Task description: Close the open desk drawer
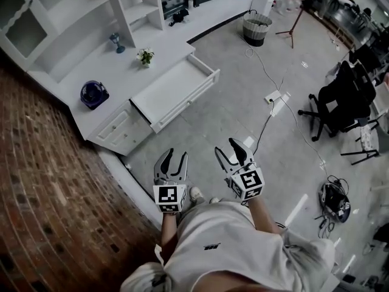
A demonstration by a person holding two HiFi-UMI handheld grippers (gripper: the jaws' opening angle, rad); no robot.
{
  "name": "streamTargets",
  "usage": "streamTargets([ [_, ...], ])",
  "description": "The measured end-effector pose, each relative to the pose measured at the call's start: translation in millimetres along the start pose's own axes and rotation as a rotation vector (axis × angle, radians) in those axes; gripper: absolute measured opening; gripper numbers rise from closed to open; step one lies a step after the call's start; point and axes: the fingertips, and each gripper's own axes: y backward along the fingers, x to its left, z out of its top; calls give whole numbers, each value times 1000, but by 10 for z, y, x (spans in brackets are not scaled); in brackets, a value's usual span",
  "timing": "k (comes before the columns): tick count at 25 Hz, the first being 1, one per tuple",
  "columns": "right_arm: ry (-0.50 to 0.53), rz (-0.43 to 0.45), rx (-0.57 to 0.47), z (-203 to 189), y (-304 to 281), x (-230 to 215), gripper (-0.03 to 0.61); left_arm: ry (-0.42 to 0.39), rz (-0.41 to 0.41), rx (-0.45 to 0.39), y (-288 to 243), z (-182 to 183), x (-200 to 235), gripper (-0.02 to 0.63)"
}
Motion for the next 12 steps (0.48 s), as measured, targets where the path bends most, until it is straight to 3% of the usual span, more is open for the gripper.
streamTargets([
  [12,-3,-58,26,35,-385,-59,230,9,-53,-5,-338,20,339,187],
])
